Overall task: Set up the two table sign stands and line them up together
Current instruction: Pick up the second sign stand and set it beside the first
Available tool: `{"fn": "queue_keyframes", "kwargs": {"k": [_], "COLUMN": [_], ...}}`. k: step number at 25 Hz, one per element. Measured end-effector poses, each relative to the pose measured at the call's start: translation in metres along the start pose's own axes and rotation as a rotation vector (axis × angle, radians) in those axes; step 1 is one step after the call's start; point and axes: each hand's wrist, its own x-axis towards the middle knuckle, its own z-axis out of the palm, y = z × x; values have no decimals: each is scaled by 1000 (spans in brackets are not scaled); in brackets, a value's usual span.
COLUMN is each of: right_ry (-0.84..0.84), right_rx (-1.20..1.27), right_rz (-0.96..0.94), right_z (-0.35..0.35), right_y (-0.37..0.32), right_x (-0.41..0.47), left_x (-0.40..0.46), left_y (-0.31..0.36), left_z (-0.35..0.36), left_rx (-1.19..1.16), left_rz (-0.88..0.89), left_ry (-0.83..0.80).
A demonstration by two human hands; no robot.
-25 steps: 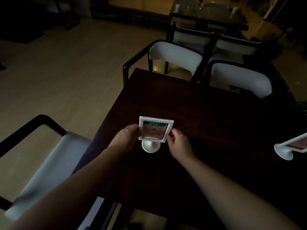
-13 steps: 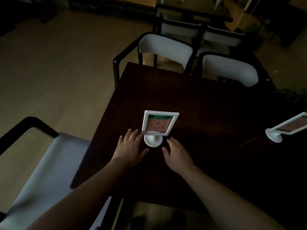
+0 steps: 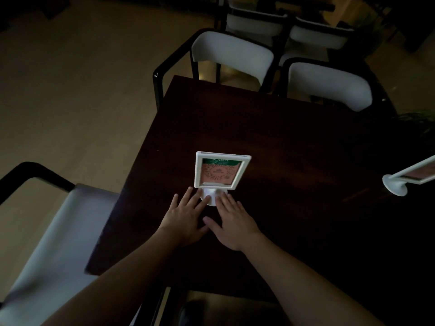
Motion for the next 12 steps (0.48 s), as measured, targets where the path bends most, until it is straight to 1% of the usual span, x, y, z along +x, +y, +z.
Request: {"fn": "queue_keyframes", "kwargs": {"k": [6, 12], "right_ry": [-11, -3], "right_rx": [37, 75], "right_rz": [-3, 14], "right_z": [-2, -10], "right_y": [25, 71], "right_x": [2, -4], "left_x": [17, 43], "left_y": [21, 60], "left_z": [-1, -6], "left_rx": [6, 0], "left_rz": [-13, 6], "left_ry": [6, -3]}}
